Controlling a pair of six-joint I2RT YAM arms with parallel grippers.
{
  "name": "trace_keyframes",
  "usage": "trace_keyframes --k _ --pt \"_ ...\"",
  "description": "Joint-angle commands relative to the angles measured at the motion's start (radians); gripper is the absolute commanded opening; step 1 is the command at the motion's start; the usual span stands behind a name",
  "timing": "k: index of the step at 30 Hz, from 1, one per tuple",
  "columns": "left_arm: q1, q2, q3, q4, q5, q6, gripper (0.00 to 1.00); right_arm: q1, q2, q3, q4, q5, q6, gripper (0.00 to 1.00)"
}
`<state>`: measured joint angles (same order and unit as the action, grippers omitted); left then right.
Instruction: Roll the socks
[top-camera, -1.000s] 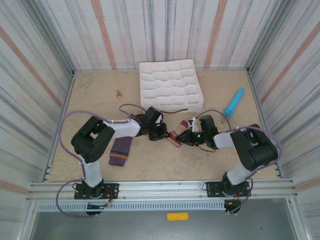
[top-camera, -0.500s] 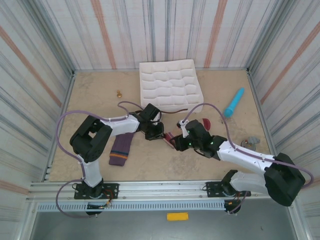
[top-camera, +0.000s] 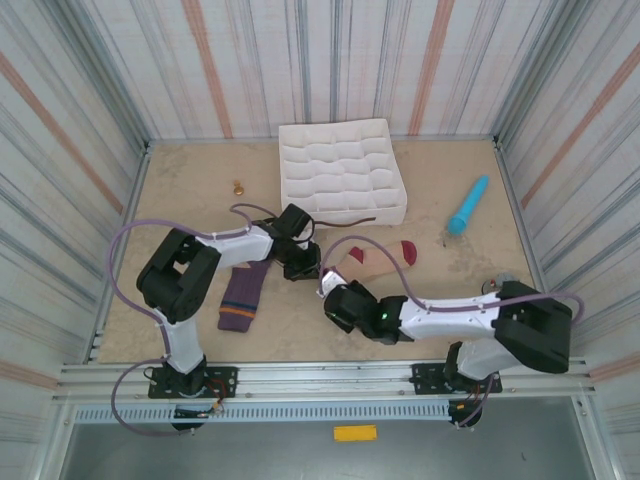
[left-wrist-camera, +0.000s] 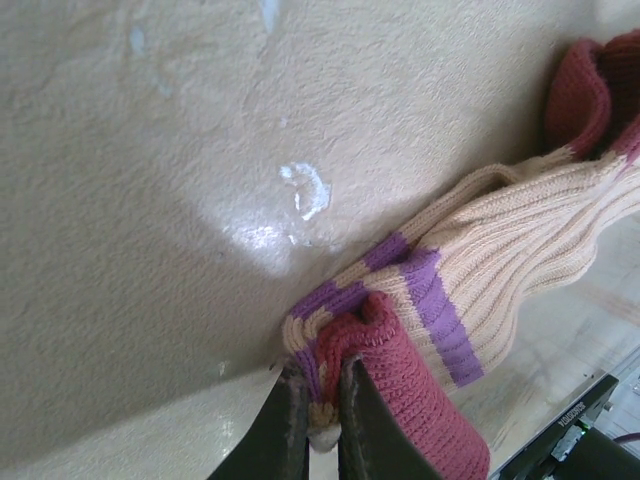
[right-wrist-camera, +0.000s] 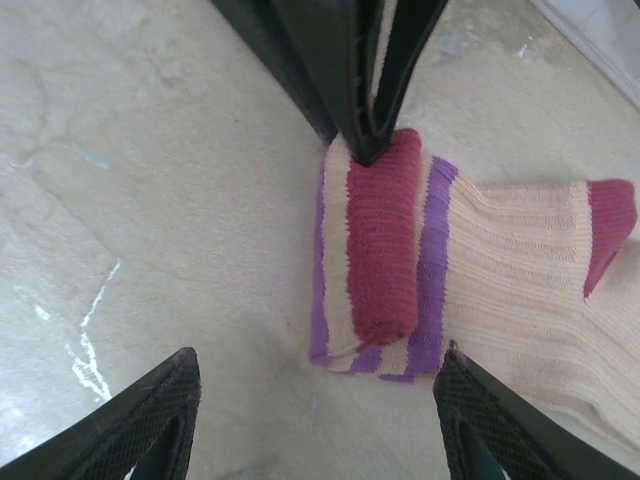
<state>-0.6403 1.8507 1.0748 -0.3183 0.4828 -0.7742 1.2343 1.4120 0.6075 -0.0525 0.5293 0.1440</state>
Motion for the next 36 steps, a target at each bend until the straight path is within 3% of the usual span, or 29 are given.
trace_keyframes --k 1,5,13,28,30,34,36 --pt "0.011 -0.022 -0.024 -0.077 0.000 0.032 0.00 0.038 0.080 0.044 0.063 0.169 -0.088 0.64" --pt "0.017 -0.023 -0.021 -0.089 0.009 0.041 0.00 0.065 0.186 0.086 0.080 0.250 -0.129 0.62" --pt "0.024 -0.031 -0.023 -0.102 0.018 0.052 0.00 0.063 0.318 0.132 0.092 0.295 -0.129 0.58" --pt "0.030 -0.028 -0.024 -0.100 0.021 0.059 0.01 0.037 0.356 0.118 0.093 0.237 -0.080 0.06" --pt "0.030 -0.032 -0.031 -0.092 0.019 0.058 0.09 0.031 0.341 0.104 0.108 0.208 -0.075 0.01" --pt "0.041 -0.067 -0.067 -0.052 0.000 0.033 0.46 -0.026 0.252 0.036 0.152 0.071 -0.032 0.00" --pt "0.052 -0.092 -0.094 -0.027 -0.005 0.016 0.57 -0.057 0.203 0.000 0.175 0.003 -0.022 0.00"
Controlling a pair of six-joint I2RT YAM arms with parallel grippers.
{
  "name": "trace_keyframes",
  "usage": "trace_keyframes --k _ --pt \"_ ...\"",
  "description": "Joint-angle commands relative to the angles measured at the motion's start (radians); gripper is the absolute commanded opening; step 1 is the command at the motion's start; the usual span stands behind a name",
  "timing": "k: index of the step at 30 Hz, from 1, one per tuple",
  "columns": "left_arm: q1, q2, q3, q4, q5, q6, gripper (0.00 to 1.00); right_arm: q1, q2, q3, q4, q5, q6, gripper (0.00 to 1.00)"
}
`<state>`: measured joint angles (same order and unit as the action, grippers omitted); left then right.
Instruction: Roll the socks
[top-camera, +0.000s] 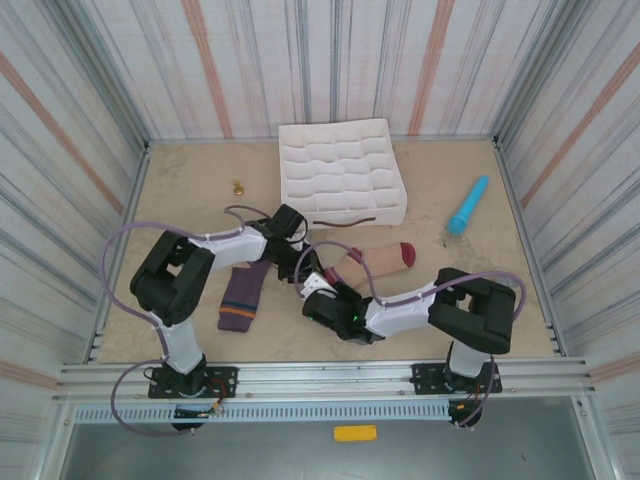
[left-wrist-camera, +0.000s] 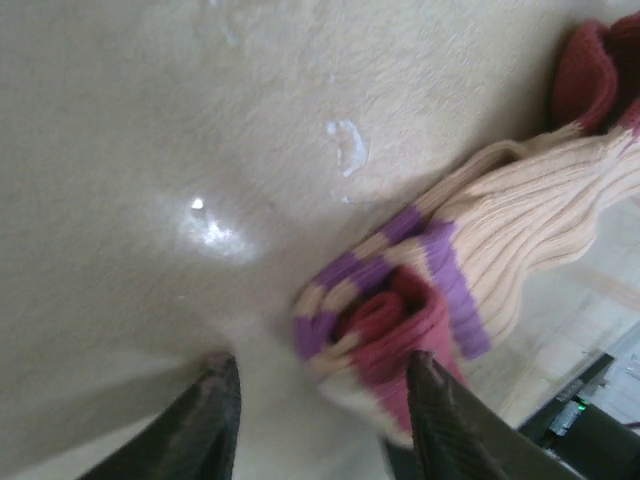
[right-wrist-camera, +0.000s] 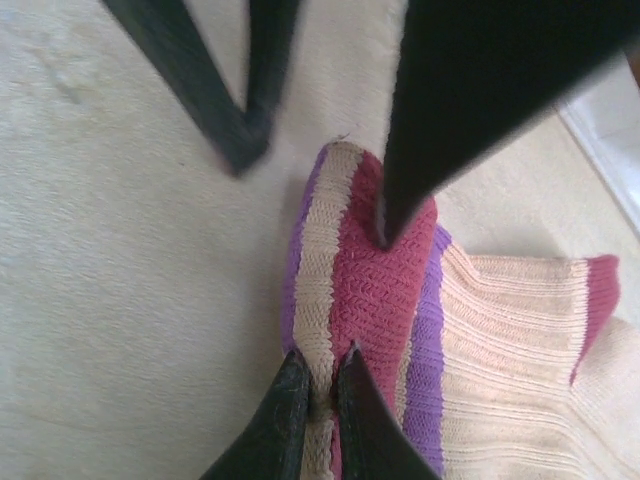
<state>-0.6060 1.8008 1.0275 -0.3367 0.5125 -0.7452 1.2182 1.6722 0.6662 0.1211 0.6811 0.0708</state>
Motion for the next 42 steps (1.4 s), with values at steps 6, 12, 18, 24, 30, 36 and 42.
trace_keyframes --k 6,12,18,24,30,36,42 --pt "0.054 -0.128 -0.113 0.069 -0.037 -0.055 0.65 -0.143 -0.138 -0.131 0.033 -0.333 0.086 0.00" --pt "0.054 -0.170 -0.138 0.131 -0.033 -0.072 0.65 -0.274 -0.223 -0.198 0.088 -0.593 0.156 0.00" --pt "0.027 -0.166 -0.134 0.167 -0.041 -0.067 0.63 -0.452 -0.291 -0.252 0.141 -0.906 0.277 0.00" --pt "0.009 -0.145 -0.125 0.184 -0.046 -0.074 0.62 -0.606 -0.294 -0.302 0.232 -1.133 0.419 0.00" --pt "-0.013 -0.140 -0.118 0.198 -0.061 -0.074 0.60 -0.744 -0.266 -0.374 0.384 -1.278 0.572 0.00" --pt "-0.038 -0.115 -0.103 0.215 -0.064 -0.079 0.58 -0.849 -0.169 -0.429 0.529 -1.378 0.671 0.00" --pt "-0.078 -0.073 -0.084 0.267 -0.060 -0.098 0.56 -0.874 -0.087 -0.438 0.559 -1.382 0.713 0.00"
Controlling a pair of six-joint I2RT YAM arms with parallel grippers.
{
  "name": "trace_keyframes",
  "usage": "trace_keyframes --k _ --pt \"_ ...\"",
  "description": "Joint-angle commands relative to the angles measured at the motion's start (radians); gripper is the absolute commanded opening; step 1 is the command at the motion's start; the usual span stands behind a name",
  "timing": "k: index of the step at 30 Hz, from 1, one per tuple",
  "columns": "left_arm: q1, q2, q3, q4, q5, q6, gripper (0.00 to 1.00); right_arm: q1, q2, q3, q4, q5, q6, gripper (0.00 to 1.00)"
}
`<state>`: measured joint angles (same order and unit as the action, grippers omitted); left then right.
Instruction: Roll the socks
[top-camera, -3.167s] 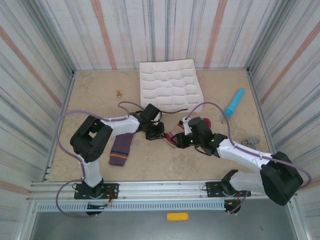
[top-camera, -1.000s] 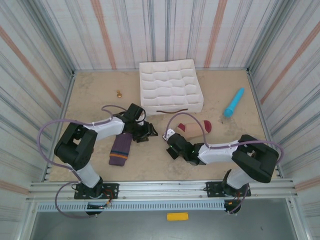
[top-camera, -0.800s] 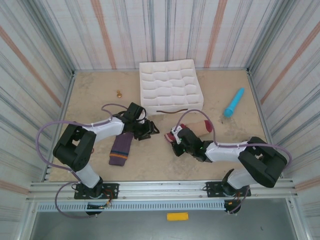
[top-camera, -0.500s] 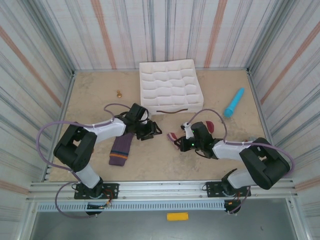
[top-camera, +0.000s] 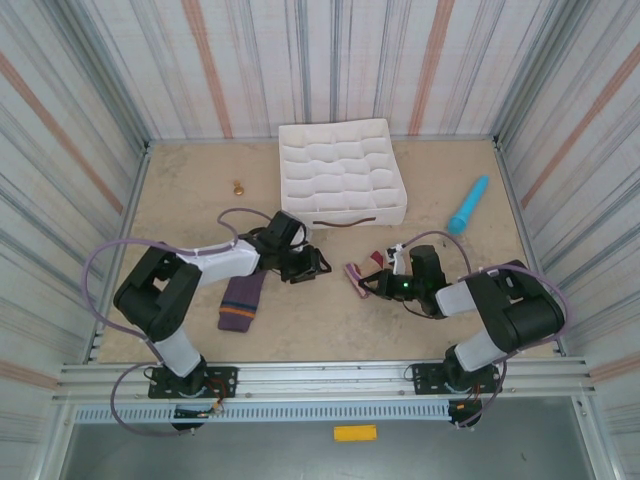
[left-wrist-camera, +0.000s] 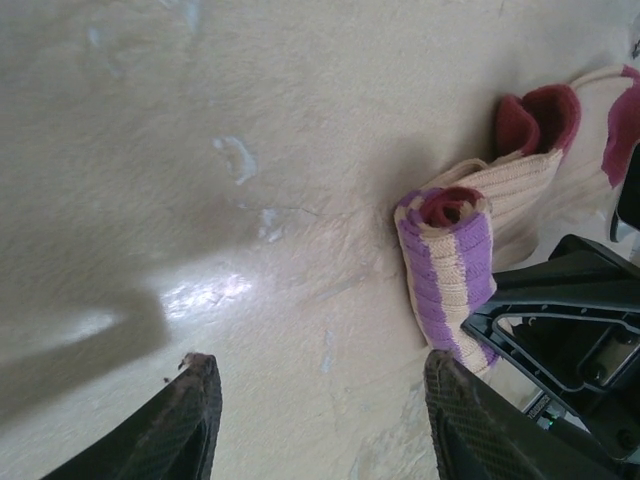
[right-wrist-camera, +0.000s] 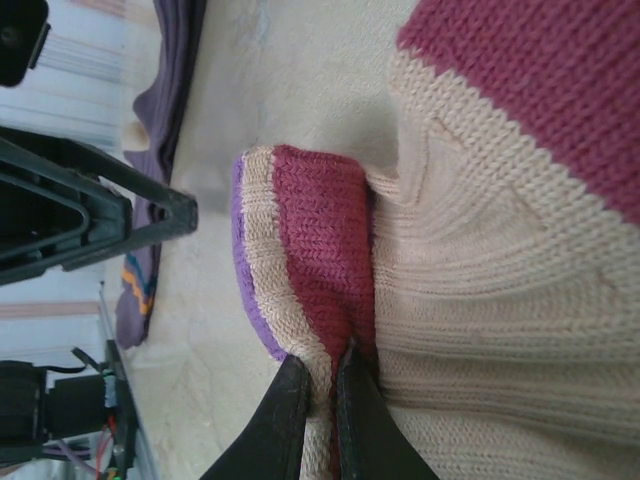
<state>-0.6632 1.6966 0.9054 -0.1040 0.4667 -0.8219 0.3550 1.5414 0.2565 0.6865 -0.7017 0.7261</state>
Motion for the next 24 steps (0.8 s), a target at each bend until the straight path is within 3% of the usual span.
trace_keyframes --k 1,14,24 --pt "-0.029 0.040 0.045 0.040 -0.012 -0.024 0.56 -0.011 0.050 -0.031 -0.004 0.006 0.066 0.00" --pt "-0.094 0.149 0.100 0.132 -0.038 -0.077 0.45 -0.038 0.060 -0.018 -0.139 0.057 0.134 0.00" --pt "-0.126 0.212 0.142 0.166 -0.066 -0.096 0.44 -0.067 0.105 -0.032 -0.150 0.086 0.158 0.00"
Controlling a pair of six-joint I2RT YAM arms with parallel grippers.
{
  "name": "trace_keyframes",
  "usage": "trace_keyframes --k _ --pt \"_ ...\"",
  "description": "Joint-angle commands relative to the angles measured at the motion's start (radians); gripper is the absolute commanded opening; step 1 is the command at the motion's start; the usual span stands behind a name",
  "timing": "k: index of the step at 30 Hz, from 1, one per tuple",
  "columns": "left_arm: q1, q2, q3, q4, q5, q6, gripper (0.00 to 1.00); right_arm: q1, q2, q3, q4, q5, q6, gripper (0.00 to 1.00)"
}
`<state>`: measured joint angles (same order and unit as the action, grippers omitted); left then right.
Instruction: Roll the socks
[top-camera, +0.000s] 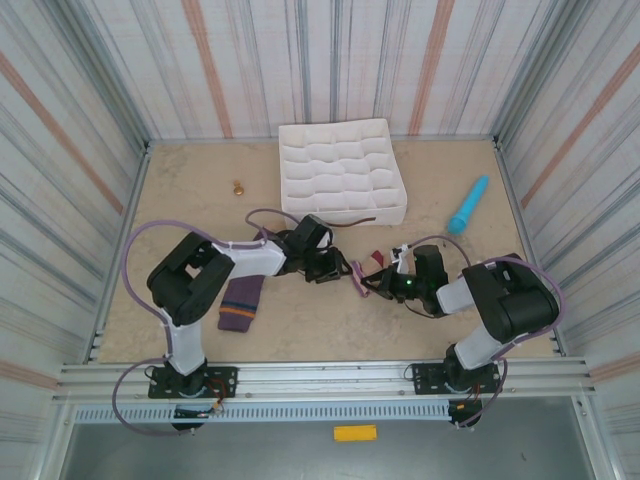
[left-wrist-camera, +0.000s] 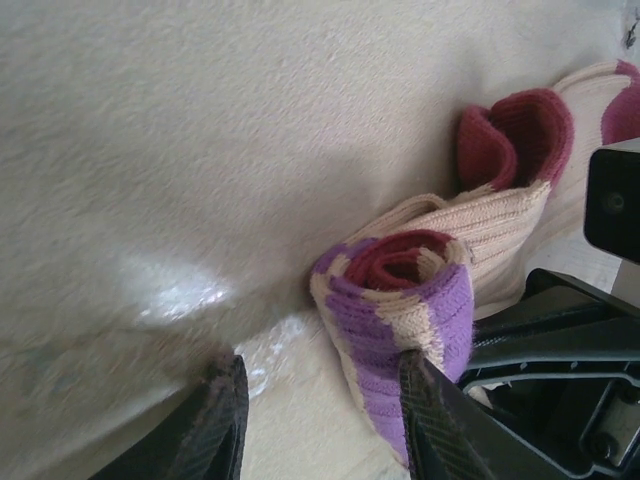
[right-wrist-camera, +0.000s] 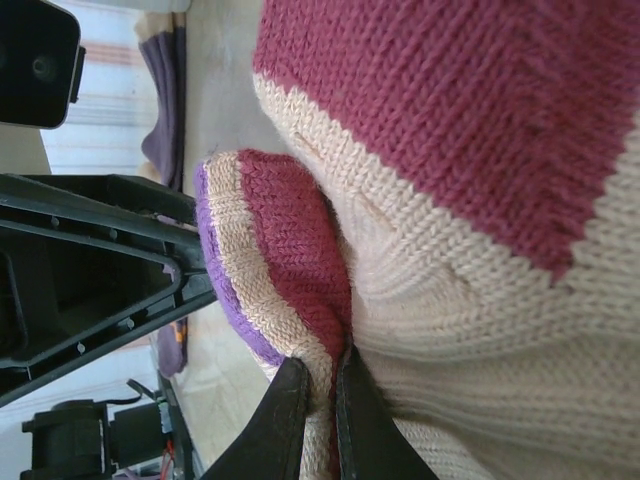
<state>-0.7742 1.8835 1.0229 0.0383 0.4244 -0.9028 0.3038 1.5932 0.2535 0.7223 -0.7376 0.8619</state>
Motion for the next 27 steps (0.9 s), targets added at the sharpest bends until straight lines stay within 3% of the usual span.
trace_keyframes --k 1,18,24,27 --pt "-0.021 0.033 0.033 0.026 -0.023 -0.013 0.44 -0.018 0.055 -0.028 -0.189 0.125 0.022 0.00" --pt "-0.048 0.132 0.061 0.037 -0.083 -0.057 0.36 -0.043 0.109 -0.032 -0.106 0.076 0.034 0.00" --pt "-0.050 0.144 0.070 0.046 -0.127 -0.064 0.24 -0.045 0.151 -0.031 -0.048 0.041 0.045 0.00" --pt "-0.049 0.143 0.078 0.034 -0.145 -0.049 0.12 -0.045 0.156 -0.026 -0.055 0.038 0.043 0.00"
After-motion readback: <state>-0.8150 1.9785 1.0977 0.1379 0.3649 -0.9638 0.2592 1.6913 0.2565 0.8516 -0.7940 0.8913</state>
